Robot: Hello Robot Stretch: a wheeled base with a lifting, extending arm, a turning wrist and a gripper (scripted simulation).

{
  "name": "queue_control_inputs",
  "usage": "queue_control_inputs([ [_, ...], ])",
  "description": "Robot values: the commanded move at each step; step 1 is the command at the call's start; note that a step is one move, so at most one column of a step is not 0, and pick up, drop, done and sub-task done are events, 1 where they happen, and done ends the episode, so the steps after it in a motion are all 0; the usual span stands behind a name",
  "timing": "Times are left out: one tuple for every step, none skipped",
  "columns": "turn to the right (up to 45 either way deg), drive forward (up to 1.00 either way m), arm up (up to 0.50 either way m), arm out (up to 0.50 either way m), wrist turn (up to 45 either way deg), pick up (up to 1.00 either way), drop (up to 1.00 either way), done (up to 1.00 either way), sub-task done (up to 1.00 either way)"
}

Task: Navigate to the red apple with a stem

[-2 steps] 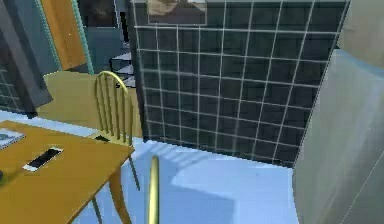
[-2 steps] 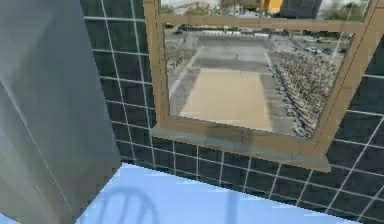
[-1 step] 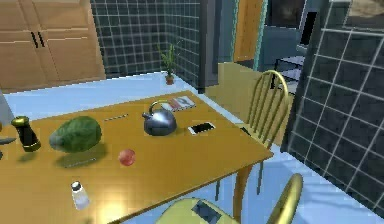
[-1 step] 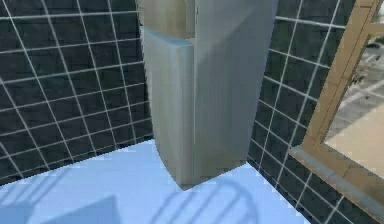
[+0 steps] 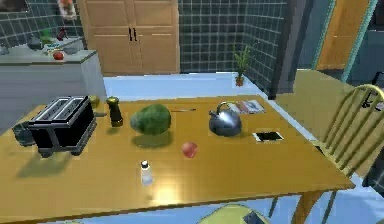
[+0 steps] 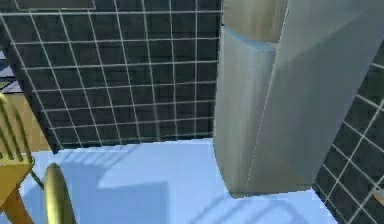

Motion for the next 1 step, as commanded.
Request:
queue_control_inputs([
  [0.0,0.0,0.0,0.0,0.0,0.0,0.0,1.0,0.0],
])
